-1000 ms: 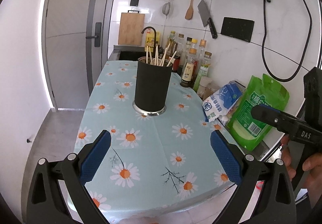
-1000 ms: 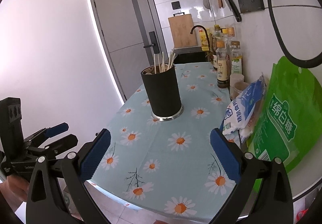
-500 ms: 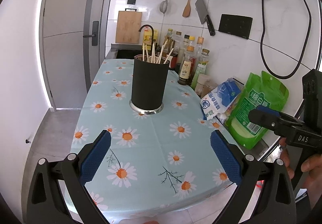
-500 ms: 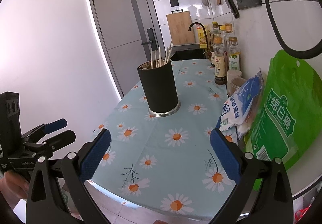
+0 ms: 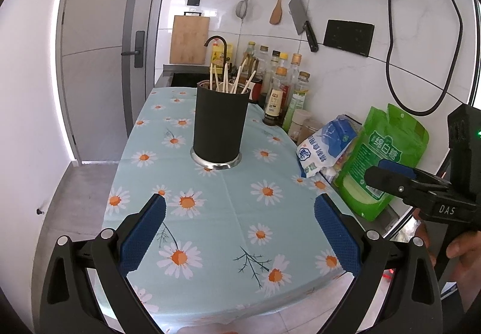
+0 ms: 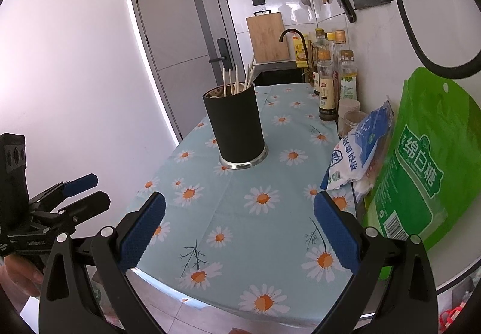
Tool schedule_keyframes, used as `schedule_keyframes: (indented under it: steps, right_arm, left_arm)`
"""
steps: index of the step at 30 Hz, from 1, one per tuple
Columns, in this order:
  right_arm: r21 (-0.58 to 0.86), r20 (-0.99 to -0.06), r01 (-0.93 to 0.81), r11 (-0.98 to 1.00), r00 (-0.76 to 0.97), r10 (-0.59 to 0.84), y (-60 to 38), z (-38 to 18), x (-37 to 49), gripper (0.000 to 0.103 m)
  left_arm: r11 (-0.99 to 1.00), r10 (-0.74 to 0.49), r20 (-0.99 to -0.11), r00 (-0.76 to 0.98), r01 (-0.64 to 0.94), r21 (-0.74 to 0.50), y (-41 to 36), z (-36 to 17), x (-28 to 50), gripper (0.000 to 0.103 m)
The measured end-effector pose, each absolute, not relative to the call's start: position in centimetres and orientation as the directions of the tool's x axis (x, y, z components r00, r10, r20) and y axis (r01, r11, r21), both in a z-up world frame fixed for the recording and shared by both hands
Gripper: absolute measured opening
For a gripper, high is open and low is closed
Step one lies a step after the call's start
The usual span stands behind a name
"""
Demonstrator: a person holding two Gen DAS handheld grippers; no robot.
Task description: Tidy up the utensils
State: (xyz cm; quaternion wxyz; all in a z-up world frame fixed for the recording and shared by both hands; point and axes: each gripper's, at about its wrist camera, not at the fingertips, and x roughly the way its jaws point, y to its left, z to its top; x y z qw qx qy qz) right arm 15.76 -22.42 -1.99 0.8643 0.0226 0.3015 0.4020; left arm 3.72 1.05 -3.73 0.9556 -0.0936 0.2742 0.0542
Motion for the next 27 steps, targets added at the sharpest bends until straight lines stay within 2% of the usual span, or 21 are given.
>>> schedule_keyframes:
  steps: [27]
  right_arm:
    - [0.273, -0.524, -0.679, 0.681, 0.489, 0.698, -22.53, -2.29, 15.58, 0.098]
  left_arm:
    - [0.973, 0.047, -0.545, 0.837, -0.162, -0.166, 0.99, -4.10, 3.87, 0.096]
